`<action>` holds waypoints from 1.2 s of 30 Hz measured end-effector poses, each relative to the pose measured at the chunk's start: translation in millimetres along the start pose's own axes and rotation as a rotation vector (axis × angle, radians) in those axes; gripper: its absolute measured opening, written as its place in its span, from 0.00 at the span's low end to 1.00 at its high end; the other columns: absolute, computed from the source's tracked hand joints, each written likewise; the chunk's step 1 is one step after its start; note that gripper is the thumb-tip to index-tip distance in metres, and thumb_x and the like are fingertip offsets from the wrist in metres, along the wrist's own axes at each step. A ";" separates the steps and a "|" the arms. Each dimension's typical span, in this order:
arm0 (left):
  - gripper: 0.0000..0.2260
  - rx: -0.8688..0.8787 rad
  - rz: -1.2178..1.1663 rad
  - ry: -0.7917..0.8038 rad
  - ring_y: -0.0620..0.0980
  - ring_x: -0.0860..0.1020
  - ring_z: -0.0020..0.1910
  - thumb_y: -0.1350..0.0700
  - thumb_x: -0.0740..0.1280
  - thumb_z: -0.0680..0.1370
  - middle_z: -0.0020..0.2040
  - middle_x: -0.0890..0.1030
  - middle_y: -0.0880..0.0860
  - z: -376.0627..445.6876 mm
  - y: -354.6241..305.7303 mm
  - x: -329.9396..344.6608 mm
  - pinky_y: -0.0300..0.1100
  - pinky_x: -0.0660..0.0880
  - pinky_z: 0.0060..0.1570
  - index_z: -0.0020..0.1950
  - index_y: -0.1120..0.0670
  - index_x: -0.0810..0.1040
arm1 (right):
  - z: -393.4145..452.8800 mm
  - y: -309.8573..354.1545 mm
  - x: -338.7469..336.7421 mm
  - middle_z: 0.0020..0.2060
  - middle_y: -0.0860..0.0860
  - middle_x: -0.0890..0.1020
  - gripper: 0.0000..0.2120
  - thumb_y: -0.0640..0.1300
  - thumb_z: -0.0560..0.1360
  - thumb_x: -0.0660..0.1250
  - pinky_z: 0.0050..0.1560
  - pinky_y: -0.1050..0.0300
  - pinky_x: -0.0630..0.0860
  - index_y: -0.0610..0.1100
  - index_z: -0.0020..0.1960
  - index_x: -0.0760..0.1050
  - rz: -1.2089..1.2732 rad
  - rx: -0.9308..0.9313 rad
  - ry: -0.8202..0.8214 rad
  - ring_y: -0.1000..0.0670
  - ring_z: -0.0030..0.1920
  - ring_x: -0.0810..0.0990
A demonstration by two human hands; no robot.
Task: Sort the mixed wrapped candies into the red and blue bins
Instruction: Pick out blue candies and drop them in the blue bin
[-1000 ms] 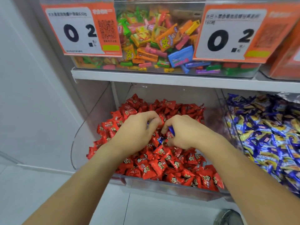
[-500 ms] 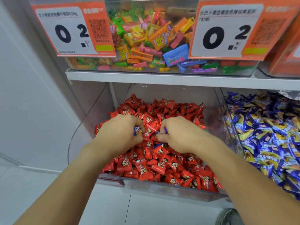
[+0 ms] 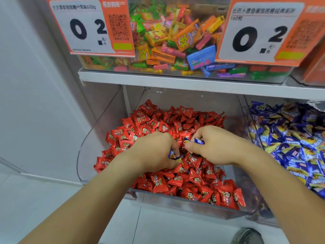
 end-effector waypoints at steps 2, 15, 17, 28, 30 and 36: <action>0.07 0.008 -0.055 -0.028 0.43 0.77 0.40 0.45 0.75 0.71 0.40 0.80 0.42 -0.2 0.9 -4.9 0.42 0.77 0.43 0.45 0.45 0.82 | -4.3 -2.0 -5.7 0.31 0.44 0.70 0.26 0.57 0.79 0.66 0.35 0.54 0.67 0.31 0.49 0.77 0.051 -0.009 -0.003 0.48 0.32 0.68; 0.09 -0.014 -0.831 -0.364 0.43 0.65 0.24 0.50 0.71 0.77 0.26 0.72 0.44 -13.1 -18.9 -37.3 0.35 0.64 0.25 0.47 0.55 0.81 | -29.0 17.0 -8.9 0.36 0.49 0.78 0.15 0.54 0.79 0.67 0.29 0.60 0.73 0.41 0.54 0.79 1.241 0.020 -0.020 0.53 0.31 0.74; 0.09 0.018 -0.836 -0.384 0.44 0.65 0.24 0.50 0.71 0.76 0.26 0.71 0.45 -12.1 -34.2 -39.4 0.36 0.63 0.25 0.46 0.56 0.80 | -38.2 13.9 -20.7 0.35 0.50 0.77 0.12 0.50 0.79 0.68 0.26 0.62 0.70 0.41 0.52 0.78 1.213 -0.049 -0.108 0.54 0.30 0.72; 0.10 0.109 -0.889 -0.390 0.49 0.70 0.23 0.53 0.62 0.83 0.26 0.73 0.48 24.5 -125.3 -21.5 0.37 0.67 0.25 0.48 0.59 0.73 | -106.7 -111.4 -93.2 0.37 0.48 0.84 0.14 0.56 0.81 0.63 0.29 0.59 0.66 0.46 0.44 0.71 0.819 0.084 -0.653 0.57 0.21 0.68; 0.08 0.146 -0.745 -0.423 0.52 0.77 0.28 0.54 0.62 0.83 0.28 0.75 0.48 43.9 -150.3 -26.4 0.43 0.73 0.30 0.49 0.58 0.73 | -112.5 -146.3 -106.4 0.39 0.48 0.84 0.13 0.56 0.81 0.63 0.36 0.52 0.67 0.47 0.44 0.72 0.661 0.160 -0.777 0.52 0.26 0.70; 0.16 0.362 -0.343 -0.195 0.54 0.79 0.46 0.55 0.61 0.81 0.48 0.80 0.54 78.3 -217.6 -9.7 0.47 0.74 0.46 0.69 0.55 0.69 | -116.9 -181.3 -117.0 0.43 0.39 0.83 0.20 0.57 0.81 0.57 0.41 0.48 0.75 0.40 0.51 0.78 0.698 0.194 -0.867 0.40 0.39 0.77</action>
Point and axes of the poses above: each hand's wrist, its own z-axis towards the middle knuckle, its own x-axis out of the palm, y = z × x, the point moved 8 cm from there along z, towards the middle knuckle
